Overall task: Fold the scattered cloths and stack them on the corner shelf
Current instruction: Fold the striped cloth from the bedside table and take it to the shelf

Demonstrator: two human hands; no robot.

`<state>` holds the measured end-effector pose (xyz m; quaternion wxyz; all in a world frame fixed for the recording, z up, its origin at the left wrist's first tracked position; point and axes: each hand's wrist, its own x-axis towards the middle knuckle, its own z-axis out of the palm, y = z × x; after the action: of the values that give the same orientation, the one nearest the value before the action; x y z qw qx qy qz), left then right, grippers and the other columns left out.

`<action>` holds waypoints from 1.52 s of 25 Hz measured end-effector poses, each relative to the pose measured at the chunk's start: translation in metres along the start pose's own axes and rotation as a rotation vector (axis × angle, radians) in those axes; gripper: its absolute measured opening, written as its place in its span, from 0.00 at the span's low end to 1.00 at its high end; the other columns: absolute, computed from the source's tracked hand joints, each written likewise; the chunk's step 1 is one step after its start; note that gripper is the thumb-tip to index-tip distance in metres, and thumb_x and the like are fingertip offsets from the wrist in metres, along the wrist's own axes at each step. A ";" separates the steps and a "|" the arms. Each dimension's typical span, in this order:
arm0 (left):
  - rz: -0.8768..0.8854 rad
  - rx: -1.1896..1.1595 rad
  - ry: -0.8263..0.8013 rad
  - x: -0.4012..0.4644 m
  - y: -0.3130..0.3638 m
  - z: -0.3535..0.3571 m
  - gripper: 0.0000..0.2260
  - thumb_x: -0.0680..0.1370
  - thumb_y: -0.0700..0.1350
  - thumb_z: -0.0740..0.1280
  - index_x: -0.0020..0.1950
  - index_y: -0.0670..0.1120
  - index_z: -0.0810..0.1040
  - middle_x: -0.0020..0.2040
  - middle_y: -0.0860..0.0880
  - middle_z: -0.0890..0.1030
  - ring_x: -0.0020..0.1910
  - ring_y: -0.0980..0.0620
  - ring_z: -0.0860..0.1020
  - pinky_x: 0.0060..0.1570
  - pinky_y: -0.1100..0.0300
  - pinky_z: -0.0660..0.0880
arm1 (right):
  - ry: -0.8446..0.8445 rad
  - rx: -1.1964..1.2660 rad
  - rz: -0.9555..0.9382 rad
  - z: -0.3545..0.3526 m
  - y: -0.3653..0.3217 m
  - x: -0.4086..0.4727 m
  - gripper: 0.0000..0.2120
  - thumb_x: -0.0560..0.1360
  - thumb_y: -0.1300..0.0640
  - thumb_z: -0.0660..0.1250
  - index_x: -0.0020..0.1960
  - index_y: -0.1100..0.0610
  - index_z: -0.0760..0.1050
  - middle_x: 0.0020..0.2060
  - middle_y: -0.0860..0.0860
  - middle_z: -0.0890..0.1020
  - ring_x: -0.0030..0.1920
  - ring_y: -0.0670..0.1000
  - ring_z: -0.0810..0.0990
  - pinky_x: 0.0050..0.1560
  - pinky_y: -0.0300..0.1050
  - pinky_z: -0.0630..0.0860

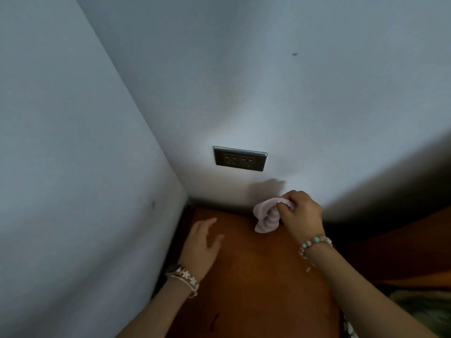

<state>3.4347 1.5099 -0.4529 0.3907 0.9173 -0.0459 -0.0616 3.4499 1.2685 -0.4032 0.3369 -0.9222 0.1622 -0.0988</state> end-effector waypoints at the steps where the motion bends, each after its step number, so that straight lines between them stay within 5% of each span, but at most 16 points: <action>1: -0.009 -0.018 -0.061 -0.001 0.011 0.016 0.22 0.76 0.50 0.70 0.68 0.48 0.72 0.61 0.50 0.73 0.58 0.53 0.76 0.59 0.59 0.73 | -0.006 -0.019 -0.045 0.001 -0.002 -0.004 0.04 0.70 0.62 0.68 0.42 0.62 0.80 0.40 0.57 0.81 0.41 0.56 0.78 0.42 0.41 0.69; 5: 0.009 -0.084 -0.149 0.023 0.063 0.059 0.23 0.76 0.57 0.68 0.68 0.50 0.70 0.62 0.54 0.70 0.59 0.56 0.71 0.56 0.62 0.71 | -0.024 -0.024 -0.181 -0.002 -0.009 -0.017 0.10 0.68 0.56 0.63 0.40 0.60 0.80 0.36 0.54 0.80 0.35 0.52 0.76 0.36 0.36 0.68; 10: 0.101 0.216 -0.156 0.030 0.044 0.070 0.15 0.79 0.45 0.64 0.65 0.47 0.73 0.65 0.48 0.75 0.63 0.51 0.73 0.60 0.68 0.63 | -0.032 -0.047 -0.185 -0.010 -0.007 -0.028 0.06 0.71 0.60 0.66 0.39 0.61 0.80 0.35 0.53 0.79 0.33 0.48 0.73 0.35 0.28 0.64; 15: -0.247 0.267 -0.051 0.025 0.013 0.060 0.17 0.81 0.42 0.60 0.70 0.45 0.71 0.67 0.45 0.75 0.67 0.49 0.73 0.60 0.70 0.65 | 0.010 -0.046 -0.137 -0.012 -0.005 -0.025 0.04 0.71 0.63 0.69 0.41 0.62 0.82 0.38 0.55 0.81 0.36 0.49 0.74 0.39 0.39 0.71; 18: -0.018 0.088 -0.082 0.025 0.007 0.015 0.14 0.81 0.40 0.59 0.66 0.43 0.75 0.60 0.43 0.80 0.58 0.44 0.79 0.54 0.60 0.72 | -0.022 -0.012 -0.122 -0.011 -0.003 -0.023 0.05 0.71 0.61 0.69 0.45 0.60 0.83 0.41 0.54 0.83 0.40 0.52 0.79 0.44 0.40 0.73; 21: 0.058 0.167 0.127 0.038 0.010 -0.027 0.10 0.81 0.43 0.61 0.60 0.43 0.77 0.50 0.45 0.83 0.45 0.45 0.81 0.40 0.58 0.73 | 0.010 0.068 -0.022 -0.010 -0.007 -0.019 0.05 0.73 0.60 0.68 0.44 0.59 0.83 0.40 0.53 0.84 0.42 0.52 0.81 0.46 0.42 0.76; 23: 0.099 0.123 0.155 0.043 0.013 -0.040 0.08 0.80 0.38 0.62 0.57 0.41 0.78 0.49 0.44 0.82 0.43 0.47 0.80 0.40 0.60 0.73 | 0.050 0.149 0.082 -0.007 -0.010 -0.019 0.04 0.73 0.60 0.68 0.43 0.58 0.81 0.37 0.52 0.83 0.39 0.51 0.80 0.45 0.43 0.76; 28: 0.130 0.088 -0.012 0.020 -0.009 -0.042 0.10 0.74 0.31 0.65 0.51 0.41 0.82 0.47 0.45 0.83 0.42 0.52 0.78 0.42 0.71 0.71 | 0.004 0.199 0.276 0.005 0.009 -0.033 0.04 0.73 0.60 0.69 0.40 0.59 0.76 0.32 0.53 0.78 0.34 0.51 0.75 0.32 0.39 0.68; 33: -0.136 0.175 -0.340 -0.023 -0.052 -0.006 0.12 0.75 0.40 0.68 0.58 0.43 0.81 0.51 0.46 0.83 0.45 0.55 0.77 0.41 0.72 0.68 | -0.320 0.133 0.512 0.038 0.067 -0.082 0.08 0.78 0.57 0.65 0.50 0.62 0.78 0.45 0.59 0.80 0.45 0.56 0.77 0.45 0.44 0.71; 38: -0.419 0.028 -0.467 -0.047 -0.090 0.023 0.08 0.75 0.44 0.71 0.51 0.43 0.83 0.41 0.49 0.81 0.37 0.58 0.77 0.33 0.74 0.70 | -0.510 0.177 0.710 0.073 0.115 -0.122 0.18 0.79 0.58 0.63 0.56 0.75 0.76 0.54 0.73 0.78 0.56 0.70 0.77 0.57 0.62 0.73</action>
<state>3.3877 1.5620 -0.5305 0.3358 0.8731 0.0550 -0.3490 3.3316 1.2732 -0.5426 0.4567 -0.7719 0.3714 0.2404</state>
